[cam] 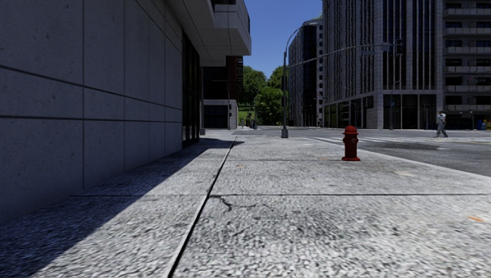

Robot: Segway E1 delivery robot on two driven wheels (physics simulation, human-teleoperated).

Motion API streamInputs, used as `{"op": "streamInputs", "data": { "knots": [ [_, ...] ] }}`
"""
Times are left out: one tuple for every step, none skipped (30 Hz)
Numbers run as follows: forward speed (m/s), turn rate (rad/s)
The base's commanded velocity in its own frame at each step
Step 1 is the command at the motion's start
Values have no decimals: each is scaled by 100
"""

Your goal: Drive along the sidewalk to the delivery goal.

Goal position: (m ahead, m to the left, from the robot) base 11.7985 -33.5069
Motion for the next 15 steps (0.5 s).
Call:
{"op": "streamInputs", "data": {
  "knots": [
    [200,0],
    [200,0],
    [200,0],
    [200,0],
    [200,0],
    [200,0],
    [200,0],
    [200,0],
    [200,0],
    [200,0],
    [200,0],
    [200,0],
    [200,0],
    [200,0],
    [200,0]
  ]
}}
